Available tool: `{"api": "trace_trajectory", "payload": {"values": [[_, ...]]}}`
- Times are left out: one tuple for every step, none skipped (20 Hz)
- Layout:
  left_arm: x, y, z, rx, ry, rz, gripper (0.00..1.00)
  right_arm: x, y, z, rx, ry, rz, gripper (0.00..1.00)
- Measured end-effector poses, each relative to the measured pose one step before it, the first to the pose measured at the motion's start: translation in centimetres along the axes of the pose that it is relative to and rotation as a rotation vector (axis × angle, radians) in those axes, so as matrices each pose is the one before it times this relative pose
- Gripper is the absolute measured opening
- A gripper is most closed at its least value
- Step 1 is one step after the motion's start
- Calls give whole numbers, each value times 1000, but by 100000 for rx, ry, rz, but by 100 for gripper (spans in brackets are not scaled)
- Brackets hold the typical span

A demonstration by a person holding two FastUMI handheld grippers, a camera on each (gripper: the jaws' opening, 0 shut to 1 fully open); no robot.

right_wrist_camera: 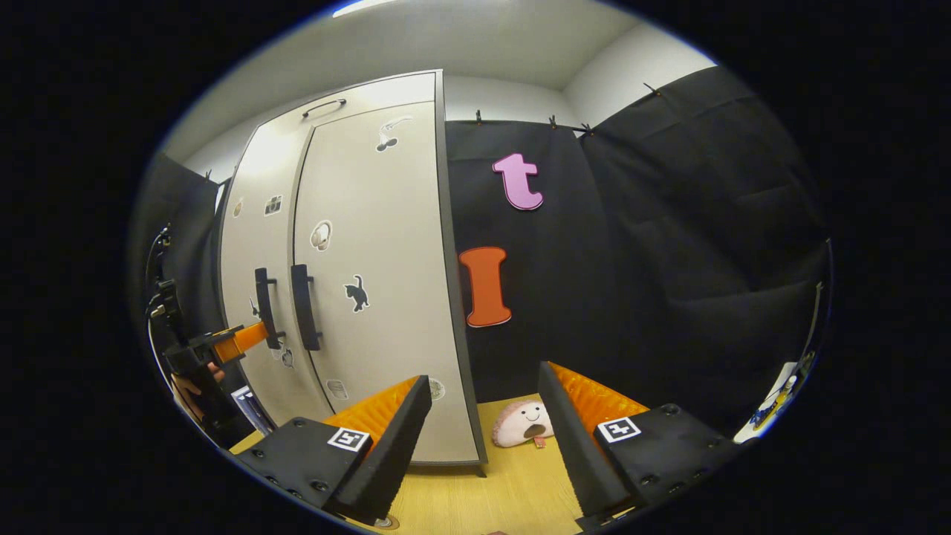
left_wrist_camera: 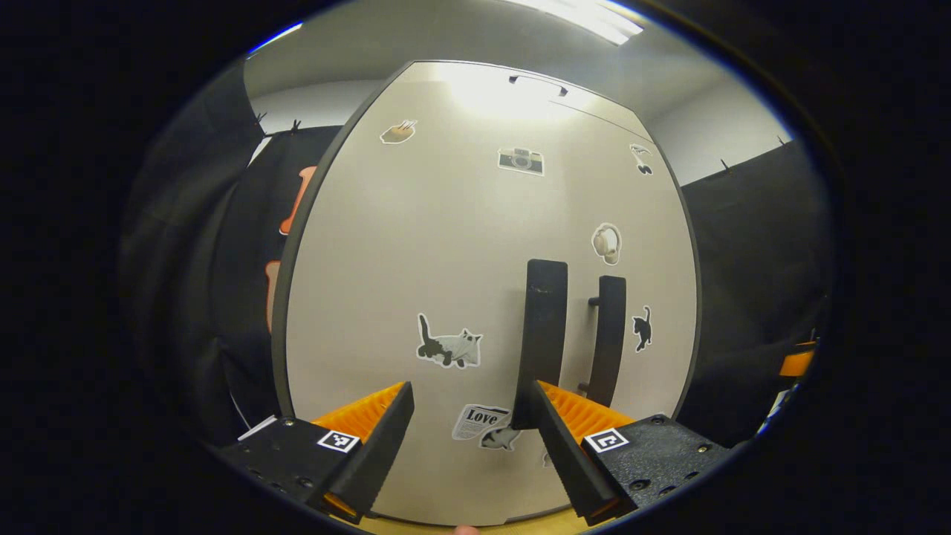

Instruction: Grasp the bottle in the cabinet with the left hand and place it on the coaster, then close the right door with the right hand and the left door with the left hand.

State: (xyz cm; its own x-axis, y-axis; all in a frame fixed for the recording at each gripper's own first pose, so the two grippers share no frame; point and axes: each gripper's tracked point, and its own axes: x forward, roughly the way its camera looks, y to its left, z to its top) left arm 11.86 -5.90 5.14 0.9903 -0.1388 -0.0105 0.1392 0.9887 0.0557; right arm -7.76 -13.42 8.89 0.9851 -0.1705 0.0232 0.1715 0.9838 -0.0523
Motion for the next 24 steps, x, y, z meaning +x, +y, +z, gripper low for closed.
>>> {"api": "trace_trajectory", "payload": {"values": [[-377,-44,322,-117,-879,-25,95,20,247,-60,189,146,583,96],[-550,63,357,-89,-640,-96,95,-56,176,-88,313,304,760,96],[-816,161,405,400,-316,308,95,30,266,-89,377,262,811,96],[-669,308,375,684,-99,734,95,48,301,-72,362,142,936,96],[-719,295,282,794,-21,731,95,75,368,-109,261,159,1080,96],[-705,325,304,719,-132,703,95,1,396,-154,73,444,1261,96],[-716,379,418,480,-573,867,95,126,478,-172,-28,502,1363,96],[-842,465,407,281,-569,1047,95,8,419,-118,-73,401,1411,96],[-902,431,338,150,-456,1219,95,124,491,-164,-107,305,1463,96],[-730,479,158,109,-19,1191,95,60,499,-178,-96,458,1531,96],[-755,389,94,-83,117,1274,95,189,525,-191,-64,374,1370,96],[-767,490,121,-539,-55,1163,94,46,519,-98,-87,324,1476,96],[-764,374,6,-951,46,1115,94,51,639,-109,-174,174,1485,96],[-645,393,-2,-991,66,869,94,-64,534,8,-235,15,1445,96],[-684,400,-146,-700,488,951,94,28,526,-102,-290,80,1176,96],[-719,405,-197,-265,681,755,97,-176,493,-145,-380,279,1144,96],[-646,279,-18,28,154,513,95,43,477,-100,-371,222,976,96],[-529,326,-93,442,79,568,95,-229,346,-56,-272,-113,879,96],[-487,244,-133,955,262,574,95,-46,332,21,30,-557,556,96],[-384,355,-226,1257,422,835,95,-117,136,52,246,-820,200,96],[-424,380,-136,1245,473,1121,95,-43,198,103,243,-797,101,96],[-257,305,-199,786,338,808,95,-82,204,5,249,-576,231,96],[-193,96,-157,90,47,218,95,23,152,21,24,-830,65,96],[-142,-52,-114,-421,112,-210,95,-72,46,133,-262,-895,-44,88]]}}
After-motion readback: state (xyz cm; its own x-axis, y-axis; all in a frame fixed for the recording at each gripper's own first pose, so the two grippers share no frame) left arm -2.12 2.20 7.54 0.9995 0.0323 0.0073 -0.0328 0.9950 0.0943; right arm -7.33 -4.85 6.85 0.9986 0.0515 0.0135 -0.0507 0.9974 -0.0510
